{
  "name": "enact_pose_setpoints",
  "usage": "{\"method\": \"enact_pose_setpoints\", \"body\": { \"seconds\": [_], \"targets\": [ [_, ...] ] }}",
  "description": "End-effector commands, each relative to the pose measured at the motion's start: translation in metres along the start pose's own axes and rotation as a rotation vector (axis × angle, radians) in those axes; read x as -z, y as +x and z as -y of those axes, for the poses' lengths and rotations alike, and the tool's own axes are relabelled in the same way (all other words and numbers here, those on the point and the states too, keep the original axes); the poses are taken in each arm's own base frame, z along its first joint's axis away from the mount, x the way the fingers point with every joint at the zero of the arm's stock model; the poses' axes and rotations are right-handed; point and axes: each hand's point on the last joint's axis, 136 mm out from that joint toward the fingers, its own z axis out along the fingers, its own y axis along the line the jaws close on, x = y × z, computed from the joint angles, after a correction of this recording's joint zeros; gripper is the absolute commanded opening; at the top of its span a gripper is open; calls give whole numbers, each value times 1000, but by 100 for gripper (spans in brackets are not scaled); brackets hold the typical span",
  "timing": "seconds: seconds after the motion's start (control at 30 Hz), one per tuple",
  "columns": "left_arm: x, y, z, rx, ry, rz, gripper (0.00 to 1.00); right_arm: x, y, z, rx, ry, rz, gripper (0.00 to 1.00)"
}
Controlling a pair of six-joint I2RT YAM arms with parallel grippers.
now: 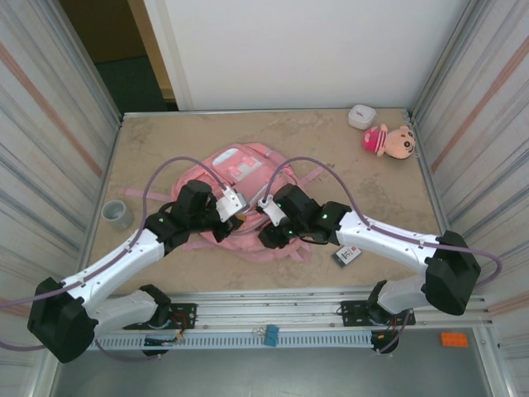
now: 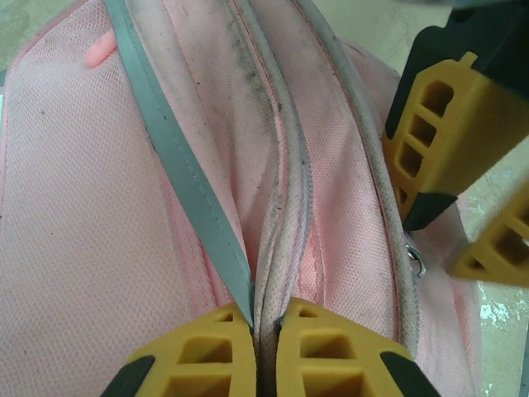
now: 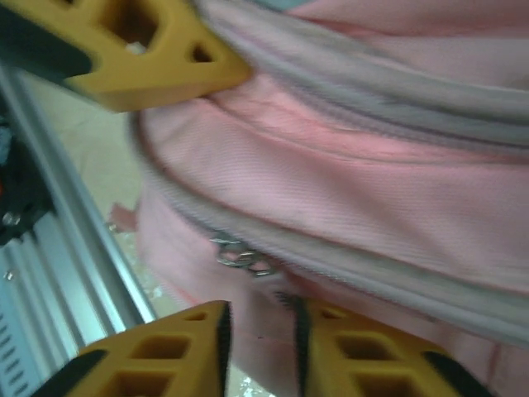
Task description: Pack the student bag
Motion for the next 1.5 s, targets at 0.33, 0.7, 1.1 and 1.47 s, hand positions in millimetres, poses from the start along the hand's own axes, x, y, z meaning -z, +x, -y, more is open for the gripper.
{"method": "enact_pose_setpoints", "body": {
  "seconds": [0.33, 0.7, 1.1, 1.47],
  "targets": [
    [23, -17, -22, -6, -78, 70, 0, 51, 7, 66, -99, 258, -16, 0],
    [29, -35, -13, 90, 4, 131, 0, 30, -17, -9, 4, -62, 111, 47],
    [41, -64, -5, 106, 65, 232, 0, -15, -39, -4, -41, 30, 83, 37],
    [31, -6, -25, 85, -70, 32, 0, 35, -13, 33, -114, 135, 52, 0]
  ]
}}
